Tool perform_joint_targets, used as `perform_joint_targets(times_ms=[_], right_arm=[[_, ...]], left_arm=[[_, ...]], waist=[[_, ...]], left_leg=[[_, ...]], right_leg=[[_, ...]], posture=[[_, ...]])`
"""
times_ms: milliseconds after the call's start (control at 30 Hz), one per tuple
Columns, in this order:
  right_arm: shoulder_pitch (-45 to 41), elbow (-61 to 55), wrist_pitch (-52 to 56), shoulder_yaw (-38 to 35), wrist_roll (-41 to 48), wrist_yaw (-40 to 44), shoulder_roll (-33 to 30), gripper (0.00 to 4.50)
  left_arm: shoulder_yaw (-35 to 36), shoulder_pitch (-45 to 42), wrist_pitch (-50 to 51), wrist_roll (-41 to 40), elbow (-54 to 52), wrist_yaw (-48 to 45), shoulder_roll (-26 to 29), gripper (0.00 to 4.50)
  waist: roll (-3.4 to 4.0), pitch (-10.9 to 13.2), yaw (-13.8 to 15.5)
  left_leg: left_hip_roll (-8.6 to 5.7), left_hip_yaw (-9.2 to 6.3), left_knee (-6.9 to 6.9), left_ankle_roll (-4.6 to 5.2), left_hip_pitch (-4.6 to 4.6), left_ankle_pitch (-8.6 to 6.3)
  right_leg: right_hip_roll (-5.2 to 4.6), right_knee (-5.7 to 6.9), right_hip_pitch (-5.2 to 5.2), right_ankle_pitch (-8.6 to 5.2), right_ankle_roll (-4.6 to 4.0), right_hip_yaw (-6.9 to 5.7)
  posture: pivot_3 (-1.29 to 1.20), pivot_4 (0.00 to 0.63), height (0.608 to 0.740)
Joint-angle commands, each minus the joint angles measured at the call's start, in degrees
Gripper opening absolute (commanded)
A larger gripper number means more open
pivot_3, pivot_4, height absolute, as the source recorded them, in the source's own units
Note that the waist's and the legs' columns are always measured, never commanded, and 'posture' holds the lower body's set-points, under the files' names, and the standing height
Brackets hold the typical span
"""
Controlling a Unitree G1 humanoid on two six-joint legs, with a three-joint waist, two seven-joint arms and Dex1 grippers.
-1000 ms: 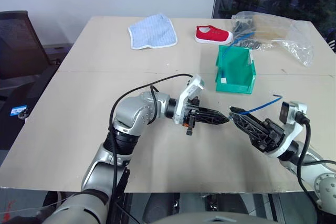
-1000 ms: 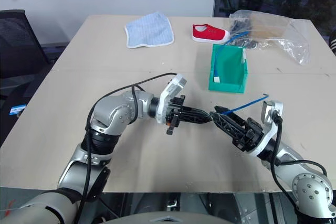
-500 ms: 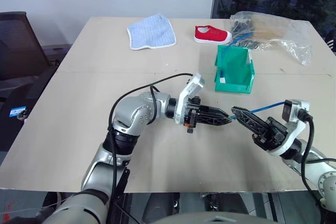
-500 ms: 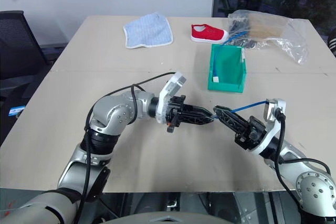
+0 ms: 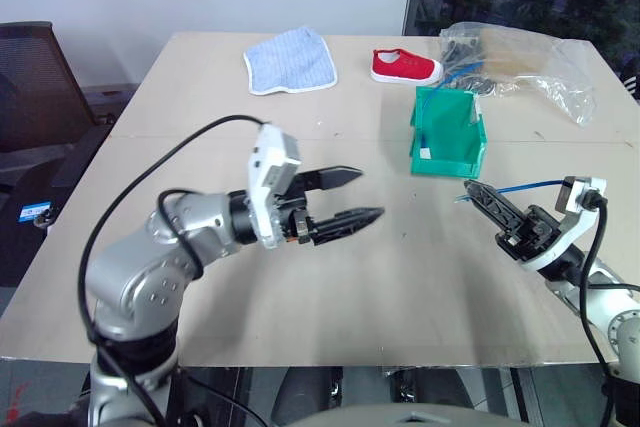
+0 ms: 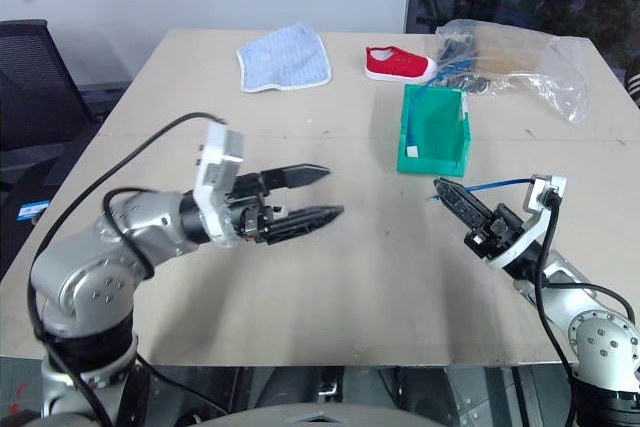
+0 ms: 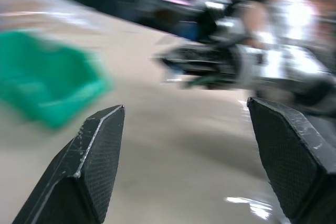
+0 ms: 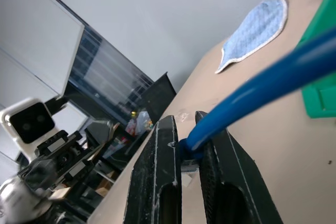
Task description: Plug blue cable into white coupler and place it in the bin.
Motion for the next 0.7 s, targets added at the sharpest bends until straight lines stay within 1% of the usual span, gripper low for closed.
perform_joint_targets(times_ms=[33,67,167,200,267,400,567,600,700], right_arm=[[-1.48,-0.33,-0.23,-0.12,-1.4,1.52,-0.27,0.0],[-1.87,-0.06,-0.11,-0.14,-1.43,1.49,-0.06,0.0],[-2.94,0.69,0.34,0.68,-2.31,1.59,0.59,0.0],[-3.3,0.88,0.61,1.03,-2.64,1.7,0.65,0.0],[-3.98,1.26,1.09,1.31,-3.06,1.84,0.67,0.0],[-5.11,1.74,1.6,1.31,-3.34,1.59,0.6,0.0],[-5.53,1.14,2.01,1.1,-3.54,0.76,0.81,0.0],[-5.68,1.1,2.1,1.02,-3.51,0.63,0.76,0.0],[-6.38,1.2,2.09,0.9,-3.83,0.12,0.64,0.0]], left_arm=[[1.87,11.31,-6.71,11.76,-7.08,8.31,1.48,3.79],[1.61,14.04,-8.35,13.52,-7.68,10.13,0.56,3.79],[-4.36,21.94,-14.75,23.39,-6.95,15.51,-0.34,3.79],[-6.15,23.24,-16.78,25.96,-5.68,17.62,-1.64,3.79],[-9.25,23.92,-19.93,30.79,-2.6,21.26,-3.45,3.79],[-12.98,20.68,-23.07,34.0,4.39,24.04,-7.72,3.79],[-14.16,16.31,-27.21,35.47,11.99,23.5,-9.36,3.79],[-14.47,15.4,-27.4,35.48,13.34,23.51,-9.87,3.79],[-15.62,12.81,-28.55,36.42,17.07,23.89,-11.2,3.79]], waist=[[0.0,0.0,-0.07],[0.0,0.0,0.21],[0.01,-0.05,0.78],[0.02,-0.07,0.81],[0.01,-0.08,0.98],[0.01,-0.09,0.96],[0.01,-0.09,0.77],[0.01,-0.09,0.67],[0.01,-0.09,0.36]], left_leg=[[0.02,0.03,-0.02,-0.01,0.0,0.0],[0.03,0.03,-0.05,-0.01,0.01,0.0],[0.03,-0.09,-0.05,0.0,-0.01,-0.01],[0.0,-0.09,-0.05,0.0,0.01,-0.02],[-0.06,-0.07,-0.05,0.03,-0.01,-0.03],[-0.05,-0.07,-0.06,0.06,-0.05,-0.05],[-0.02,-0.08,-0.11,0.08,-0.09,-0.06],[-0.02,-0.08,-0.11,0.09,-0.09,-0.07],[-0.02,-0.07,-0.1,0.1,-0.09,-0.07]], right_leg=[[0.02,-0.01,-0.02,0.0,0.0,0.03],[0.02,-0.01,-0.02,0.0,-0.01,0.02],[-0.05,0.0,-0.02,-0.02,-0.1,-0.15],[-0.15,0.0,0.0,-0.12,-0.28,-0.17],[-0.32,-0.01,0.0,-0.12,-0.28,-0.16],[-0.45,-0.05,-0.03,-0.12,-0.29,-0.14],[-0.41,-0.06,-0.06,-0.11,-0.27,-0.18],[-0.41,-0.06,-0.06,0.0,-0.08,-0.18],[-0.33,-0.06,-0.06,0.01,-0.06,-0.2]], posture=[[0.0,0.15,0.74],[0.0,0.15,0.74],[0.0,0.15,0.74],[0.0,0.15,0.74],[0.0,0.15,0.74],[0.0,0.15,0.74],[0.0,0.15,0.74],[0.0,0.15,0.74],[0.0,0.15,0.74]])
